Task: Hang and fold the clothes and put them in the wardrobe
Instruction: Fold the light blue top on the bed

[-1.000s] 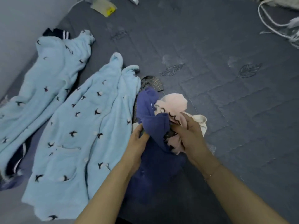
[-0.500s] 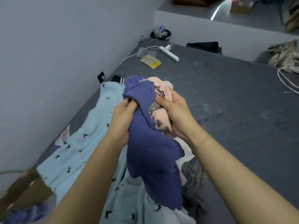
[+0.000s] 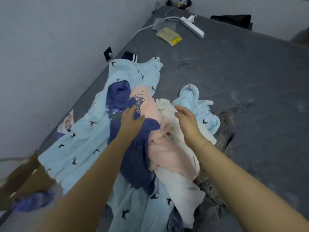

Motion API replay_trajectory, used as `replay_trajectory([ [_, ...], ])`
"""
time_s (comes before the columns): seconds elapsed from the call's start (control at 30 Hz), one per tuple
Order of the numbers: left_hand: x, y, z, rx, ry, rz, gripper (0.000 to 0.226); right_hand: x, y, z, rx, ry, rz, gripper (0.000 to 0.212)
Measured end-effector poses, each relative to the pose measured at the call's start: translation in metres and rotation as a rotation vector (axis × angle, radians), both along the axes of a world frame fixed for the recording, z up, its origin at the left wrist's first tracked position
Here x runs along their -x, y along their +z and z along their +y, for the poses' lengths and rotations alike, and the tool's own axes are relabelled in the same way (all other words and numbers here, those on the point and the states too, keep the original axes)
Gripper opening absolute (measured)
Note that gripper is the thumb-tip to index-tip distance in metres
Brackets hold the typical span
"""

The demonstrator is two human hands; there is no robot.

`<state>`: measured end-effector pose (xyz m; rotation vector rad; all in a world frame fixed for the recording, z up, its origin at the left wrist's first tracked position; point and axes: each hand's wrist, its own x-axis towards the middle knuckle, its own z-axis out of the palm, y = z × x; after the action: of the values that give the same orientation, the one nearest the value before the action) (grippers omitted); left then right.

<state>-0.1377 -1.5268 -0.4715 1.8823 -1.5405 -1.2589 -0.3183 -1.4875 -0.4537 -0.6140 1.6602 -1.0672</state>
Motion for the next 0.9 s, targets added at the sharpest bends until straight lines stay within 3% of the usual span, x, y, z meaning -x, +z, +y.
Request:
replay_trajectory([
  [0.1, 0.042, -0.036, 0.03, 0.117, -0.24, -0.092, 0.049, 0.056, -0.053, 0.023, -0.116, -0.175, 0.192, 0.042],
  [0.23, 0.101, -0.073, 0.05, 0.241, -0.568, -0.162, 0.057, 0.112, -0.105, 0.01, -0.275, -0.29, 0.097, 0.073],
  [0.3, 0.124, -0.094, 0.049, 0.212, -0.64, -0.215, 0.063, 0.132, -0.127, -0.003, -0.328, -0.267, 0.14, 0.078],
  [0.37, 0.143, -0.115, 0.044, 0.17, -0.689, -0.264, 0.073, 0.145, -0.149, -0.011, -0.332, -0.21, 0.177, 0.07],
  [0.47, 0.159, -0.135, 0.039, 0.192, -0.743, -0.47, 0.077, 0.153, -0.166, -0.007, -0.334, -0.116, 0.231, 0.028],
  [0.53, 0.159, -0.143, 0.034, 0.261, -0.719, -0.517, 0.056, 0.156, -0.169, 0.004, -0.271, -0.126, 0.191, 0.025],
  [0.63, 0.146, -0.14, 0.028, 0.222, -0.658, -0.257, 0.029, 0.158, -0.158, 0.023, -0.148, -0.146, 0.195, 0.025],
  [0.73, 0.11, -0.128, 0.027, 0.009, -0.367, 0.02, 0.027, 0.146, -0.14, 0.04, -0.085, -0.207, 0.193, 0.022],
  [0.77, 0.094, -0.124, 0.029, -0.105, -0.23, 0.125, 0.028, 0.141, -0.134, 0.045, -0.076, -0.29, 0.111, 0.021],
  [0.83, 0.062, -0.117, 0.037, -0.188, -0.039, 0.19, 0.023, 0.129, -0.124, 0.057, -0.06, -0.432, -0.227, 0.011],
  [0.9, 0.038, -0.11, 0.045, -0.121, 0.078, 0.133, 0.016, 0.122, -0.11, 0.074, -0.026, -0.549, -0.577, 0.029],
])
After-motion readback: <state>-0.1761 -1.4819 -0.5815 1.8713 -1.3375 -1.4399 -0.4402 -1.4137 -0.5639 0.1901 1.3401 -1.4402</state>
